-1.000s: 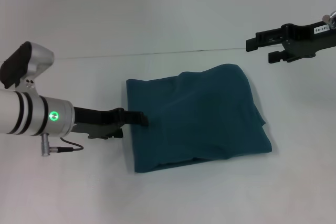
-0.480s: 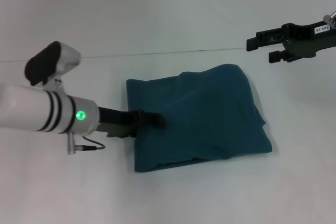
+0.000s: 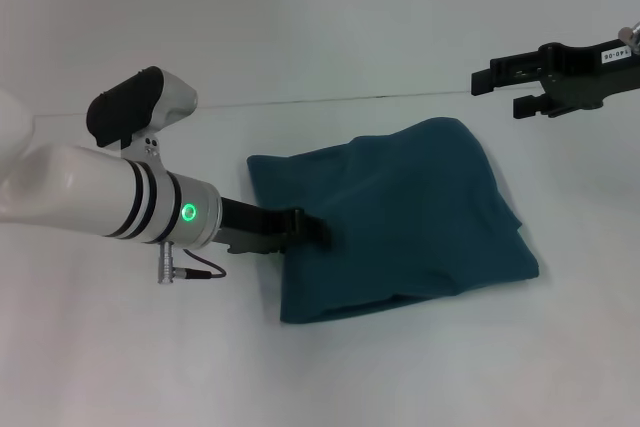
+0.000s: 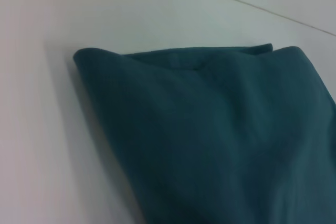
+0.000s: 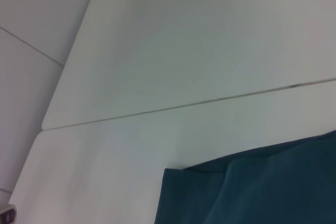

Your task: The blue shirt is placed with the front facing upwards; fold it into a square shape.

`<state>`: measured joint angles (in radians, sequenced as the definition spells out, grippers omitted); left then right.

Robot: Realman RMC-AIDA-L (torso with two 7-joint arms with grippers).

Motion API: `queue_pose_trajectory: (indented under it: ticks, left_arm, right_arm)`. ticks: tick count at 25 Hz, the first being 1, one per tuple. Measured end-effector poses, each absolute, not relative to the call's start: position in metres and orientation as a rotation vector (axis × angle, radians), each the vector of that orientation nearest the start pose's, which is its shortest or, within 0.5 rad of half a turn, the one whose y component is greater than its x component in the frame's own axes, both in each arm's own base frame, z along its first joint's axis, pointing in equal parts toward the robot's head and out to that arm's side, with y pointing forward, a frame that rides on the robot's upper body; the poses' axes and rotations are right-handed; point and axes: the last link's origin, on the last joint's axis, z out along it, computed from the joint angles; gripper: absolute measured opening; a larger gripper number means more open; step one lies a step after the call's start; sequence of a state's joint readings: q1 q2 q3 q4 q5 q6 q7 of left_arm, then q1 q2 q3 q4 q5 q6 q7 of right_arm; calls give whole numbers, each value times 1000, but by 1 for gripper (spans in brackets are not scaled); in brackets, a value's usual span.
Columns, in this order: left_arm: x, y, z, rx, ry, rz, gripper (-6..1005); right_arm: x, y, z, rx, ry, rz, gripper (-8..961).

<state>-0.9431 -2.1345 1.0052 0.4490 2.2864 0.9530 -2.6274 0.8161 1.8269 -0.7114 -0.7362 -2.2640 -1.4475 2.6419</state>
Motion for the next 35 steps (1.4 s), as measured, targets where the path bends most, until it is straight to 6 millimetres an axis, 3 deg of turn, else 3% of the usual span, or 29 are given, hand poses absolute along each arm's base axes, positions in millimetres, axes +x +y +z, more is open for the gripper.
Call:
queue_pose_trajectory:
  ticks: [2,14,19,25,35]
  left_arm:
    - [-182,417,-92,-2261,-1716,-210,531]
    - [-170,411,-97,-2317,-1721,-239,275]
    - [-174,395,-78,-2381,-1786,-303,203]
    - [-206,366,-48,-2375,-1896,-334,166]
    - [-273,351,-7,-2172,-1984,-279,142]
  right_arm:
    - [220,436,110,-2176,1715,435,942]
    - [221,436,111,-2167,1724,451,942]
    - [223,436,109,-2165,1735,449,941]
    - [223,437,106,-2164,1741,449,941]
    - [225,437,105,-2159,1738,442,941]
